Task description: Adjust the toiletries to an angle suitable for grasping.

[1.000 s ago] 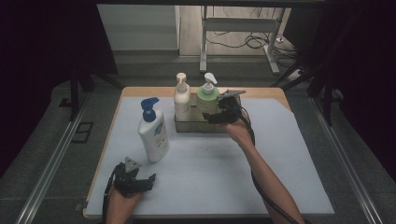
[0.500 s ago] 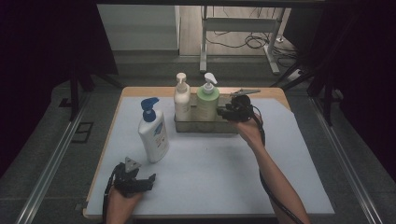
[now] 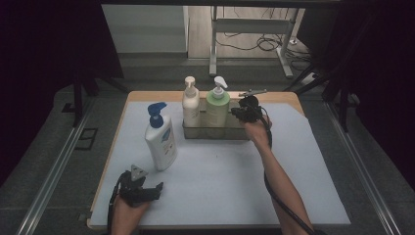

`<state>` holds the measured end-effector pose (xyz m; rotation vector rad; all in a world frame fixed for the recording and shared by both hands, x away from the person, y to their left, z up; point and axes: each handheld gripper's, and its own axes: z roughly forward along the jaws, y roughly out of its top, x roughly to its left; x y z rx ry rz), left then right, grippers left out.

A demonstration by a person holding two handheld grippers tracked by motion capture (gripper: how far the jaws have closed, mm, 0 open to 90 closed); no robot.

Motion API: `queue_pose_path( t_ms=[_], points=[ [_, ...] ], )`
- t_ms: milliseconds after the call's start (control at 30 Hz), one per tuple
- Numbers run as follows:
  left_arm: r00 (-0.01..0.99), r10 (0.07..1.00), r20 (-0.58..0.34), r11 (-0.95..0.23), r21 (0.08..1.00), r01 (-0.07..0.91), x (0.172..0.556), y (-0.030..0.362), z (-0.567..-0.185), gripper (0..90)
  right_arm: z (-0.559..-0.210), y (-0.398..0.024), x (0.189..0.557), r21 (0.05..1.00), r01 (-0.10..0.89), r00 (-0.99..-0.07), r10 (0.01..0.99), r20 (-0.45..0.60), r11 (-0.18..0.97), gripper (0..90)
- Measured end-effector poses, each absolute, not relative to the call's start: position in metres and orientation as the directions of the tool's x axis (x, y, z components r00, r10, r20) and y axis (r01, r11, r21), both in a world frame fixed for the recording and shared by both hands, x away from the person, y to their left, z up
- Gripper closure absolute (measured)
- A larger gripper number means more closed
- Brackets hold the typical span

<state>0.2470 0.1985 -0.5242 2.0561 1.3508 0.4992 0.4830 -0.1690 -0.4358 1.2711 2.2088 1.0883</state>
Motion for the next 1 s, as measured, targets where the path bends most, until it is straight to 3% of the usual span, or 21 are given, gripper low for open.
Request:
queue_pose_path(
  t_ms=[367, 1000],
  points=[
    [0.405, 0.914, -0.023, -0.284, 0.677, 0.679, 0.247, 0.199, -0.524, 10.5, -0.445, -0.160, 0.498, 0.761, 0.569, -0.563, 0.822, 0.083, 0.313, 87.7],
    [0.405, 0.914, -0.024, -0.284, 0.676, 0.680, 0.247, 0.199, -0.524, 10.5, -0.450, -0.140, 0.493, 0.745, 0.574, -0.601, 0.793, 0.101, 0.340, 89.5]
  ],
)
